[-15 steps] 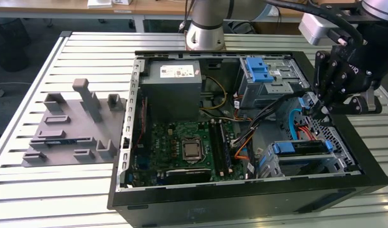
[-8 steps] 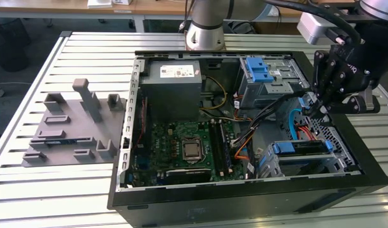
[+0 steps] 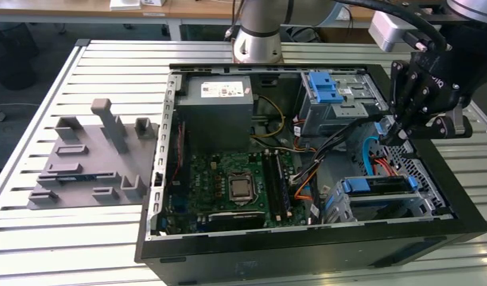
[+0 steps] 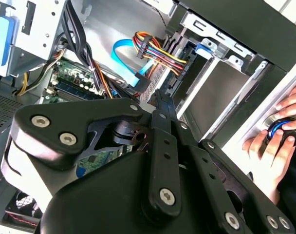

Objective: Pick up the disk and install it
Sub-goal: 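Insert the second disk wire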

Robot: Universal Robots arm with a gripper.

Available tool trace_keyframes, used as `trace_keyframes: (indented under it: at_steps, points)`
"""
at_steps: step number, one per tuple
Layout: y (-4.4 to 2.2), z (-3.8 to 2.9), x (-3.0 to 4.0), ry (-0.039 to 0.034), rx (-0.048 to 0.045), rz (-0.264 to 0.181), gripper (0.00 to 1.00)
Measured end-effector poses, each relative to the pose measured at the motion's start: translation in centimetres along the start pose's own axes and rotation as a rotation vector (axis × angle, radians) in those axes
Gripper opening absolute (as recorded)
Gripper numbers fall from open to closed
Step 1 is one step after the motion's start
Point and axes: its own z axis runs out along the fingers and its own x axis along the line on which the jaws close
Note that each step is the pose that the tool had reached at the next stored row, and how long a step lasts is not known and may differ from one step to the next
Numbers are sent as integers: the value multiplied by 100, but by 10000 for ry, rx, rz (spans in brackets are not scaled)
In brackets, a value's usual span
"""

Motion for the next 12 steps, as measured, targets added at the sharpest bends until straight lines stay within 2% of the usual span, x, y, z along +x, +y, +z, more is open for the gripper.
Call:
trace_keyframes:
  at_steps: [5,8,10,12]
  points:
    - [1,-17,-45,9,-10,-1,11]
    - [-3,-18,-78,77,-82,-4,11]
    - [-12,-17,-84,99,-145,-6,11]
    - [-16,-17,-85,102,-167,-6,11]
